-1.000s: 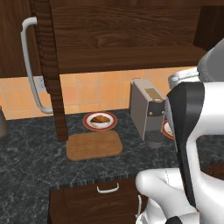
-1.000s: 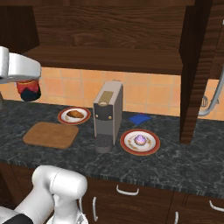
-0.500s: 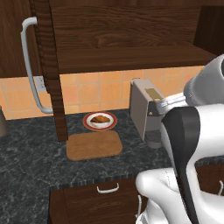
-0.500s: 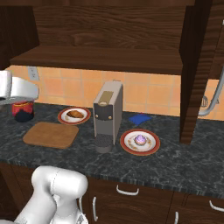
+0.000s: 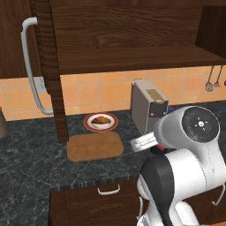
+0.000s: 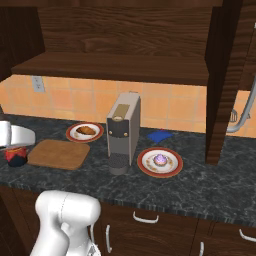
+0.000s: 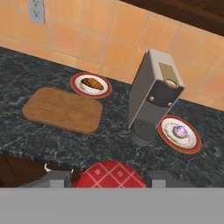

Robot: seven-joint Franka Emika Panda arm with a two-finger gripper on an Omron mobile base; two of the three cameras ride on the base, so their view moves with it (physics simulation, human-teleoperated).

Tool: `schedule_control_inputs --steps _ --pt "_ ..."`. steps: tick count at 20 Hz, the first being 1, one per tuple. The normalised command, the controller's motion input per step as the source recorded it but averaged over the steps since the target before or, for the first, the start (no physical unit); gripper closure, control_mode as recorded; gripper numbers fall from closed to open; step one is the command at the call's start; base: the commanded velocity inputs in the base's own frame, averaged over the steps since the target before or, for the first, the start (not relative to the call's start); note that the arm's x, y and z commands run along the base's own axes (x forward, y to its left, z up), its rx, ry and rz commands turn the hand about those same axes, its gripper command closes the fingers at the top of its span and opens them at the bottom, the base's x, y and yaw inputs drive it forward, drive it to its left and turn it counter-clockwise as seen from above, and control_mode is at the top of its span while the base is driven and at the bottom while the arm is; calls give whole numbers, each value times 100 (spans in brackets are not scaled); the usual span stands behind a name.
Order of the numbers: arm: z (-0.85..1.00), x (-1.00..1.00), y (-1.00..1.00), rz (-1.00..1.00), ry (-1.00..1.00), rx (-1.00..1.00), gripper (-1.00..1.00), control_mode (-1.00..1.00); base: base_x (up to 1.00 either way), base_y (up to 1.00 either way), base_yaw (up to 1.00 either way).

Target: From the different types of pastries on the counter, select a croissant and place it on the cutting board. Then retrieve a jar of jam from the cabinet and place it alongside the croissant on the cutting board.

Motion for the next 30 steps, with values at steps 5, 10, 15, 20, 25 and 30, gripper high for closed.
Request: schedule_control_inputs --steps 5,10,15,20,25,30 --pt "-35 42 -2 6 0 0 100 -100 0 0 0" --pt "-28 26 -1 3 -6 0 100 -100 0 0 0" --pt "-64 60 0 1 -15 0 100 -100 0 0 0" --pt "-73 75 0 7 -11 0 100 -100 0 0 0" --pt "-63 64 0 10 -19 0 100 -100 0 0 0" --pt "-39 26 10 2 -7 0 100 -100 0 0 0"
